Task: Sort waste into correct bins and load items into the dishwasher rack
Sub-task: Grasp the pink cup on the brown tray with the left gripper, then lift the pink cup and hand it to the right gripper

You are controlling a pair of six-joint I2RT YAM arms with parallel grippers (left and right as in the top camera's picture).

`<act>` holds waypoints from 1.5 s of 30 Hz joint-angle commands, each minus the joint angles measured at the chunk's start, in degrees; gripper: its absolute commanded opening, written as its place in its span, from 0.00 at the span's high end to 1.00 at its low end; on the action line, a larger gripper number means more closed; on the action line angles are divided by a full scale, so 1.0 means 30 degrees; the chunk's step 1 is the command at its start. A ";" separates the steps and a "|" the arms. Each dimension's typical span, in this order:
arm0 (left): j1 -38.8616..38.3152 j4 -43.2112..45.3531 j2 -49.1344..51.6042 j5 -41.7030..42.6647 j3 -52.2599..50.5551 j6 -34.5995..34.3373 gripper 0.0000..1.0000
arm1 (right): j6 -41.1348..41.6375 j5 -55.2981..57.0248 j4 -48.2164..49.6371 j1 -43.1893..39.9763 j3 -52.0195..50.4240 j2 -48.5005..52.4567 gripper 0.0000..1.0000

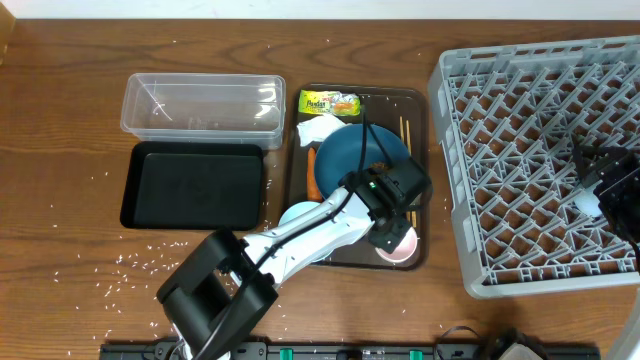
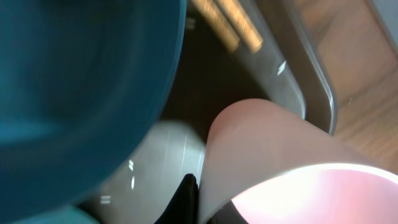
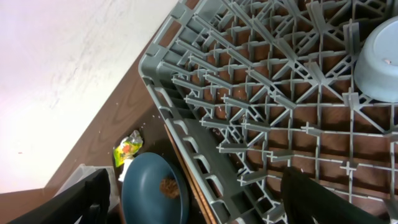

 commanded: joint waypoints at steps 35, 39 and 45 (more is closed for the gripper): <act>1.1351 0.1202 -0.8247 2.3372 0.2040 0.0918 0.94 | -0.9326 -1.0877 0.7031 1.6983 0.0211 0.0277 0.25; 1.1351 0.1377 -0.8247 2.3350 0.2040 0.0918 0.94 | -0.9326 -1.0885 0.7337 1.7282 0.0211 0.0262 0.38; 1.1358 0.1392 -0.8247 2.2134 0.2040 0.0911 0.22 | -0.9304 -1.0863 0.7359 1.6823 0.0211 -0.0182 0.48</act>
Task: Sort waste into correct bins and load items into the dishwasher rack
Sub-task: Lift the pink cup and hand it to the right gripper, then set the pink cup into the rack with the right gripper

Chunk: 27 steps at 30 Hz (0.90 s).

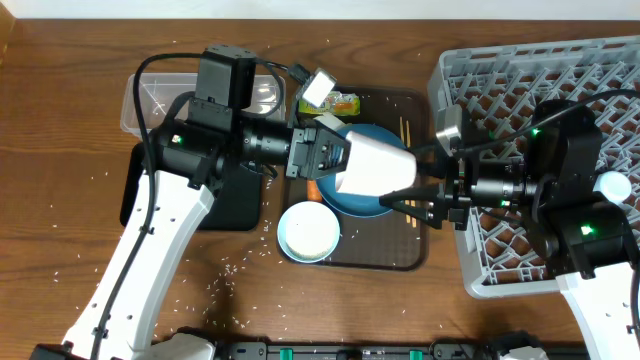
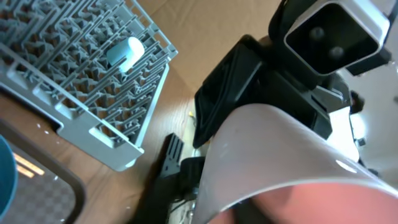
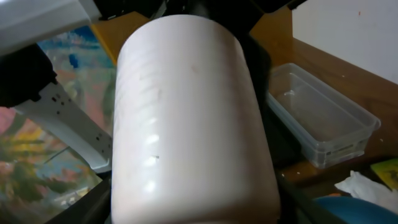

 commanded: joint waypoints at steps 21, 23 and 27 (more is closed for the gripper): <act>0.1129 -0.0066 -0.0066 -0.2098 -0.0007 0.0051 0.02 | 0.8291 1.7894 -0.4881 -1.6917 0.0211 -0.0488 0.57; 0.1122 -0.0073 -0.0066 -0.2098 -0.0015 0.0051 0.02 | 0.9202 1.8680 -0.4903 -1.8353 0.0211 0.0036 0.56; 0.1122 -0.0255 -0.0066 -0.2098 -0.0022 0.0051 0.02 | 1.1657 2.0065 -0.5064 -2.0524 0.0211 0.1610 0.57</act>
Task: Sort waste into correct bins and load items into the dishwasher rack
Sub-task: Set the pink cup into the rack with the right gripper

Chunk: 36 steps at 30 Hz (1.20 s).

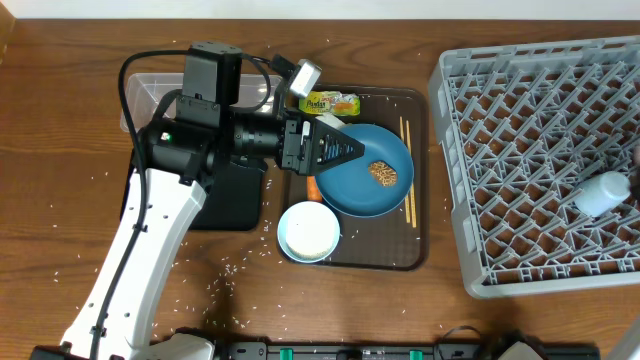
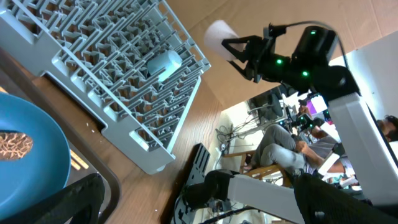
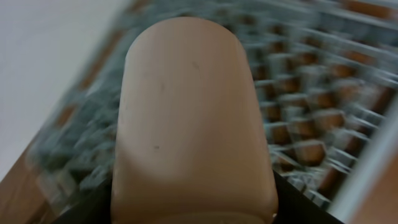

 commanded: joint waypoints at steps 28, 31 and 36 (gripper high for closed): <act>0.0051 -0.1515 -0.0066 -0.1668 -0.0022 0.0189 0.02 | 0.5020 -0.5625 0.2718 -0.4881 0.0590 0.6798 0.22; -0.0080 -0.1960 -0.0073 -0.3854 -0.0022 0.0772 0.02 | 0.3891 -0.9690 0.2608 -0.4619 0.1472 0.6484 0.25; -0.1501 -0.3344 -0.0029 -1.4411 -0.0066 0.1559 0.02 | 0.0852 -1.2794 0.0525 -0.2251 0.2798 0.4787 0.24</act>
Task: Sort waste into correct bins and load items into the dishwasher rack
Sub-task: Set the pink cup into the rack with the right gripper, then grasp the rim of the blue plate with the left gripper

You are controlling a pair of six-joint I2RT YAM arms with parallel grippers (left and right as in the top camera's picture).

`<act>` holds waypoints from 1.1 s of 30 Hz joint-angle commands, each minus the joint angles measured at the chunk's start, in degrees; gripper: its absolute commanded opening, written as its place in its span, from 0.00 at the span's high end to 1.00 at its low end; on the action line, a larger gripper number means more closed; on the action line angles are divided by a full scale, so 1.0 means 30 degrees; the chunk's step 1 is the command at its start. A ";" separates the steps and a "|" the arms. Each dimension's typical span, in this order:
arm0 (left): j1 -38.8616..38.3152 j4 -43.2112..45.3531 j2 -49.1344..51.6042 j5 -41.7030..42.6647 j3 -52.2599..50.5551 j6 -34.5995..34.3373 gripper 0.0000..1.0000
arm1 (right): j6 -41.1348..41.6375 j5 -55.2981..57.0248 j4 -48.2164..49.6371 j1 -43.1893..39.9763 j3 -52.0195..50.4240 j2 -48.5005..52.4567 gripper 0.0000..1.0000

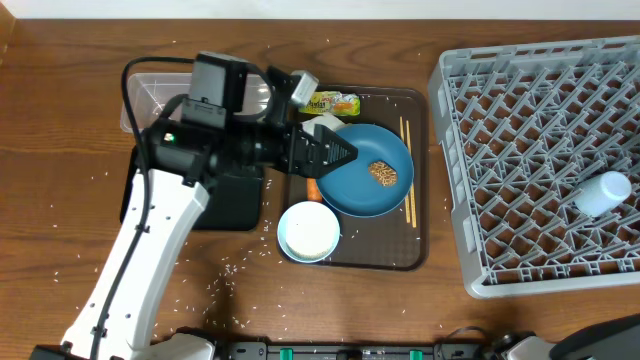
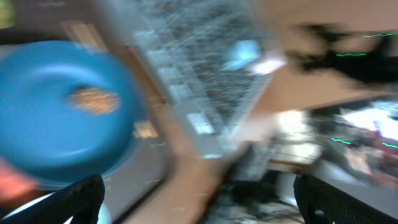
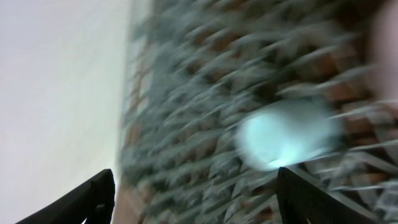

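Observation:
My left gripper (image 1: 340, 152) hangs open over the brown tray (image 1: 420, 100), at the left rim of the blue plate (image 1: 355, 180), which carries a brown food piece (image 1: 382, 173). In the blurred left wrist view the plate (image 2: 56, 99) lies below the left gripper (image 2: 199, 205), and nothing is between its fingers. The right gripper (image 3: 211, 199) is open and empty above the grey dishwasher rack (image 3: 205, 93), where a pale blue cup (image 3: 286, 134) lies. The overhead view shows that cup (image 1: 602, 193) in the rack (image 1: 520, 120). A pink blur (image 3: 387, 56) touches the right edge. The right arm is outside the overhead view.
On the tray are a white bowl (image 1: 308, 230), chopsticks (image 1: 407, 170), a yellow-green snack packet (image 1: 330, 102), a crumpled tissue (image 1: 318, 124) and an orange piece (image 1: 312, 188). A clear tub (image 1: 150, 100) and a black tray (image 1: 235, 200) sit to the left. Rice grains dot the table.
The right gripper was shut on the pink cup; now it is open and empty over the rack. The left wrist camera now faces the blue plate, and both wrist views are blurred.
My left gripper was shut on the pink cup at the tray's front right. Then it held the cup above the plate with the right gripper's fingers at it. After that the right gripper alone held the cup and the left stood open. Now both are open.

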 commanded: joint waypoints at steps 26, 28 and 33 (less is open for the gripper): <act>-0.3177 0.2157 0.9865 -1.4214 -0.0998 -0.2171 0.39 | -0.5406 0.4335 -0.4707 1.1795 0.0874 -0.4036 0.12; -0.3198 0.2455 1.0309 -1.3872 -0.1005 -0.2171 0.46 | -0.5406 0.4408 -0.4707 1.1795 0.0874 -0.4036 0.12; -0.3249 0.3147 1.1264 -1.3012 -0.1005 -0.2164 0.59 | -0.5406 0.4408 -0.4707 1.1795 0.0874 -0.4036 0.12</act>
